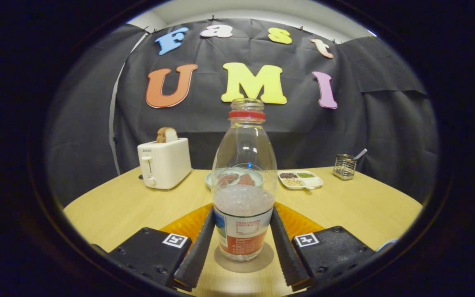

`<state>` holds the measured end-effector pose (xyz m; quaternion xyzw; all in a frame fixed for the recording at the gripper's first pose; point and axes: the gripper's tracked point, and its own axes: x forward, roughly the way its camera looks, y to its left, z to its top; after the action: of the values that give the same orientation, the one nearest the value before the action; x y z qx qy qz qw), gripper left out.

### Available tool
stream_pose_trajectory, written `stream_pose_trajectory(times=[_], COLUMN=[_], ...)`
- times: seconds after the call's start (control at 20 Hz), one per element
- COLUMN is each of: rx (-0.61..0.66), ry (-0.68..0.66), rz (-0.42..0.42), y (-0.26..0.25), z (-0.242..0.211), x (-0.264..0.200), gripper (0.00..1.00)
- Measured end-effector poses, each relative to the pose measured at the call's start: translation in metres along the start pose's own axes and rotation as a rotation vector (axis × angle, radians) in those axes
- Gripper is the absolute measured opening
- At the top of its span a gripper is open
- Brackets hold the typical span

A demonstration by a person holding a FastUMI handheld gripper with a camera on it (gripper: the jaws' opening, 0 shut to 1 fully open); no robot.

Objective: Take the bottle from table, then pour the juice into the cup, finally place the bottle on the coaster

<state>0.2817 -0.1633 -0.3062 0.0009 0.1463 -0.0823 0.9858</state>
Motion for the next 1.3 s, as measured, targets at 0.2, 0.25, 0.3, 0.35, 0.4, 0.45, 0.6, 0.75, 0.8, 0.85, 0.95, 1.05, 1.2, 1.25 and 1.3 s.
stream_pose_trajectory(times=[0.2, 0.25, 0.3, 0.35, 0.4, 0.45, 0.6, 0.75, 0.8, 0.85, 0.95, 1.05, 1.2, 1.25, 1.3], rx=[0.012, 0.011, 0.013, 0.014, 0.016, 0.017, 0.019, 0.029, 0.029, 0.025, 0.013, 0.008, 0.006, 0.005, 0.005], ry=[0.006, 0.013, 0.023, 0.025, 0.025, 0.026, 0.027, -0.009, -0.023, -0.033, -0.040, -0.057, -0.097, -0.116, -0.133], rz=[-0.004, -0.007, -0.006, -0.005, -0.005, -0.004, -0.007, -0.005, -0.004, -0.004, -0.007, -0.010, -0.017, -0.015, -0.010], y=[-0.002, -0.003, -0.003, -0.003, -0.002, -0.002, -0.002, -0.001, -0.002, -0.003, -0.005, -0.006, -0.005, -0.004, -0.001], z=[-0.004, -0.006, -0.009, -0.009, -0.009, -0.008, -0.006, 0.006, 0.012, 0.018, 0.028, 0.043, 0.076, 0.089, 0.104], x=[0.003, 0.003, 0.003, 0.004, 0.004, 0.003, -0.001, -0.011, -0.016, -0.021, -0.034, -0.057, -0.100, -0.117, -0.134], gripper=[0.81, 0.82, 0.82, 0.82, 0.82, 0.82, 0.92, 1.00, 1.00, 1.00, 1.00, 1.00, 1.00, 1.00, 1.00])
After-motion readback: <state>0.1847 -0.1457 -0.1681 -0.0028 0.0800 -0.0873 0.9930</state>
